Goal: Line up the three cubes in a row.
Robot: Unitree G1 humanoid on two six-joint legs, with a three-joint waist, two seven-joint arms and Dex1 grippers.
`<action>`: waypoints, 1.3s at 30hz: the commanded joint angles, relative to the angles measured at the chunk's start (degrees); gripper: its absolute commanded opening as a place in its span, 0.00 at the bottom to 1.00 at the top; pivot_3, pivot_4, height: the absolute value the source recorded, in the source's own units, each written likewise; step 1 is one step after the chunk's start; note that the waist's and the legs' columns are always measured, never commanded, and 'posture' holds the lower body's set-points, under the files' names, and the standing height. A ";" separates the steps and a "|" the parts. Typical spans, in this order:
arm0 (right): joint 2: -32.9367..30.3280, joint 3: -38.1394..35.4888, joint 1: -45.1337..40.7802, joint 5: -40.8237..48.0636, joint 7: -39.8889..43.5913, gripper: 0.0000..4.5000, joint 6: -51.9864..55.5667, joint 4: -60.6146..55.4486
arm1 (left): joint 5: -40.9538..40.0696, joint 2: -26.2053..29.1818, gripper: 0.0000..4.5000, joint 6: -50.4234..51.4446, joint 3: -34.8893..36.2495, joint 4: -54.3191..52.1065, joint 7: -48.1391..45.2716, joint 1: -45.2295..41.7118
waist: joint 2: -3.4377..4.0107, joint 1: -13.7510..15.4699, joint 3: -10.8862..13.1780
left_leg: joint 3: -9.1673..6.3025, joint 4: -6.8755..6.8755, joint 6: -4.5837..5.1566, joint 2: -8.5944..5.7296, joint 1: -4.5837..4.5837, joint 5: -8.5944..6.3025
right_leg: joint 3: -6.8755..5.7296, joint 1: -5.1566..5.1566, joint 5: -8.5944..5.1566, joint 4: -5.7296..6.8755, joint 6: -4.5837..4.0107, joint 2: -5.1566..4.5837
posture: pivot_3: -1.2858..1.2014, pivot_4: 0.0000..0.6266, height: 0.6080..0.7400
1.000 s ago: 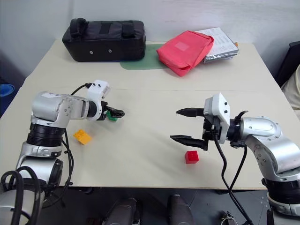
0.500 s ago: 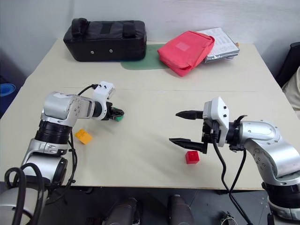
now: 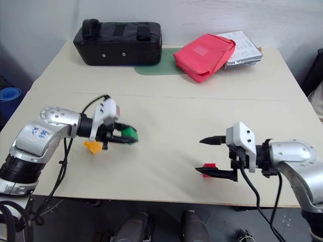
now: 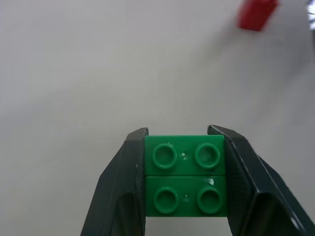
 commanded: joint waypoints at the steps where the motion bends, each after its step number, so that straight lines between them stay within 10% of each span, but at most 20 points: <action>1: -1.79 -4.18 3.97 0.13 0.52 1.00 -1.14 -3.75 | 2.70 -1.91 0.33 -1.63 -5.20 -3.56 -1.13 0.83 | 0.00 0.27 0.00 | 0.00 0.04 0.04 0.01 0.03 -0.02 | 0.00 0.04 0.00 0.02 0.00 0.02 | 0.52 0.24 1.00; 13: -3.38 -9.19 14.68 -1.67 0.97 1.00 -2.21 -7.02 | 12.04 -15.10 0.33 -0.36 -15.14 1.41 4.53 -3.57 | -0.01 0.34 0.00 | 0.01 0.30 0.25 0.01 -0.02 -0.12 | 0.07 0.08 0.05 0.09 0.10 0.09 | 0.52 0.24 1.00; 32: -1.55 -6.95 13.86 -3.02 -2.05 1.00 -3.91 -6.08 | 18.27 -20.88 0.33 6.22 -21.70 2.08 3.58 -7.43 | 0.00 0.59 -0.01 | -0.04 0.35 0.31 -0.07 0.07 -0.10 | 0.06 0.26 0.07 0.03 0.15 0.03 | 0.52 0.24 1.00; 39: -1.36 -5.86 12.67 -3.11 -2.36 1.00 -4.12 -5.47 | 16.05 -21.14 0.80 11.44 -19.12 0.23 4.02 -7.14 | 0.00 0.37 0.00 | -0.06 0.36 0.31 -0.05 0.07 -0.09 | 0.06 0.26 0.08 0.05 0.17 0.05 | 0.52 0.24 1.00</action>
